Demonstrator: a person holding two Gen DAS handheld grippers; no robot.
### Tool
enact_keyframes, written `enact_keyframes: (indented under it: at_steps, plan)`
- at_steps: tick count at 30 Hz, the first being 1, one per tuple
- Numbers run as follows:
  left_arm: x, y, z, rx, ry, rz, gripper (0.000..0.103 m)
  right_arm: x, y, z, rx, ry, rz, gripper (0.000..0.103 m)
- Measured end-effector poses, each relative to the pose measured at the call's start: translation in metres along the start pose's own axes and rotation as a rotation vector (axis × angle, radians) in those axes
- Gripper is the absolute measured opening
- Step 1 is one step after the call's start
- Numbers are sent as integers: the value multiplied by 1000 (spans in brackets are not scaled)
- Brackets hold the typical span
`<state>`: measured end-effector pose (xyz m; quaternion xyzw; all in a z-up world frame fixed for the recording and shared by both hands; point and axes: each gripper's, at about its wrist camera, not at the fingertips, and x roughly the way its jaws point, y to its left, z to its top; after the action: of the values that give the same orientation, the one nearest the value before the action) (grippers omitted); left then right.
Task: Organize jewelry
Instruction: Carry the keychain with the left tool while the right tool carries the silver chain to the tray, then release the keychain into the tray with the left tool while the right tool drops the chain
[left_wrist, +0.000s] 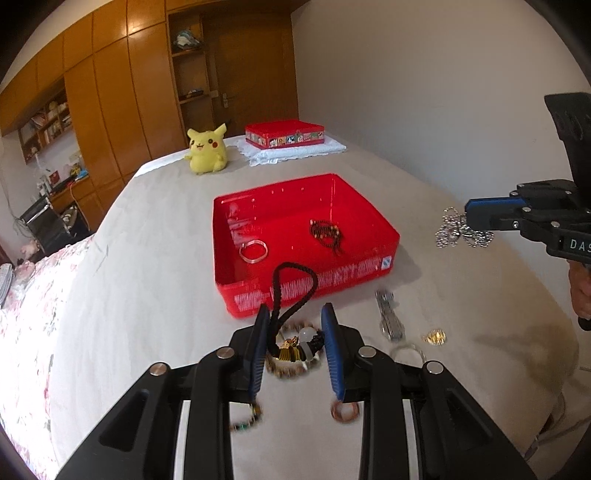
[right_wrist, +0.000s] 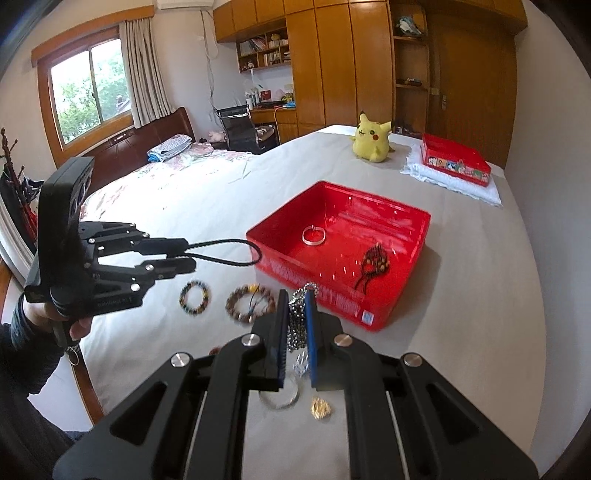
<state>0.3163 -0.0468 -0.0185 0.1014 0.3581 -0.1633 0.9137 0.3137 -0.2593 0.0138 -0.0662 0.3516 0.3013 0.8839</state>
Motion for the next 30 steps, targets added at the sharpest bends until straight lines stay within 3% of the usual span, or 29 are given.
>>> enact_keyframes:
  at_steps: [9,15,22,30]
  plan:
    - [40,18,55,14,-12,-10,29,45,-25,49,4,20,18,7]
    - [90,32,81,-4,34,-21,29,91,-46,65,28,64,8,7]
    - [160,46,82,-50,134,-39,29,144,-74,64,91,129,0,7]
    - [201,54,69,-62,200,-38,29,193,-95,50,127,208,-10,7]
